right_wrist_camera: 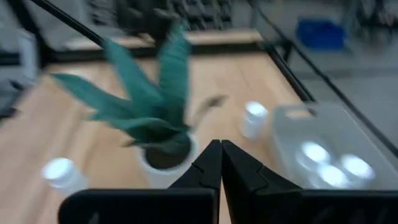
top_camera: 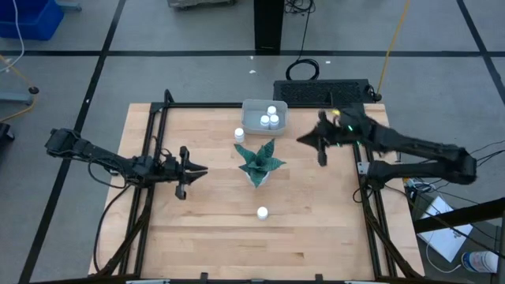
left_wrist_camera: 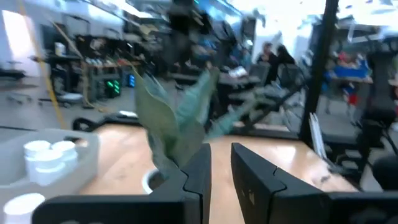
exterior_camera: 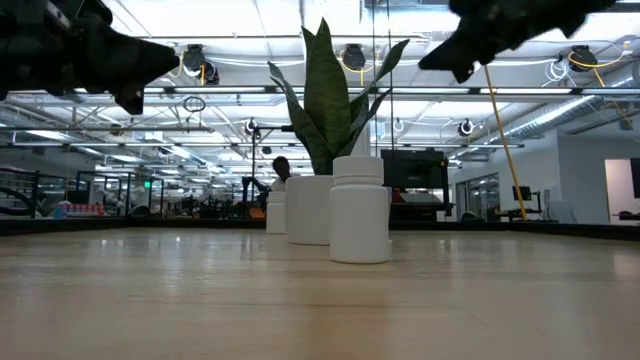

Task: Pick and place pill bottles into a basket
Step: Put the white medicine bottle into the gray bin

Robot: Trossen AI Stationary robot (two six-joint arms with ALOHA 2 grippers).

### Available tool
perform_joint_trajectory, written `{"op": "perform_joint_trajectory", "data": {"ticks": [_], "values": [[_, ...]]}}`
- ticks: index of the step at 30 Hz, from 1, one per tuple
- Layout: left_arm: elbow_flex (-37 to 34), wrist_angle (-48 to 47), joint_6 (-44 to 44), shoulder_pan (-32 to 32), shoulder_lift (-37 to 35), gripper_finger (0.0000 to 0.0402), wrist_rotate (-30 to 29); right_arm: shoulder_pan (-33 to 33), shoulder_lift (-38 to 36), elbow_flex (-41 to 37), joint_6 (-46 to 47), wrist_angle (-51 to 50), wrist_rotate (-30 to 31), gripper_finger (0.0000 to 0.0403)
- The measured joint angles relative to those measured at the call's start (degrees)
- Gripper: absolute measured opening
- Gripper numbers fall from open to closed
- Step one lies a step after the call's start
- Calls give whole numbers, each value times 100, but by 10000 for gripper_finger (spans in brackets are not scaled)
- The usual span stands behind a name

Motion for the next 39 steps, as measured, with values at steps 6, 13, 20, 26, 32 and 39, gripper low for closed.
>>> {"op": "perform_joint_trajectory", "data": {"ticks": [6,13,20,26,32,39], "values": [[0,1,-187,0,2,67,-240,618,-1042,-1430,546,1319,-169,0],[0,5,-630,-2,2,67,-260,1398,-1866,-2664,808,2395,-249,0],[0,-42,-967,-2,2,67,-284,1784,-3052,-3355,761,1973,569,0],[0,-42,-1412,0,0,67,-364,2056,-3934,-3466,640,1331,1056,0],[0,-48,-1829,-2,2,67,-389,2178,-4850,-3466,420,107,1977,0],[0,-346,-2036,-6,63,67,-434,2202,-4908,-3464,342,-161,2018,0]]}}
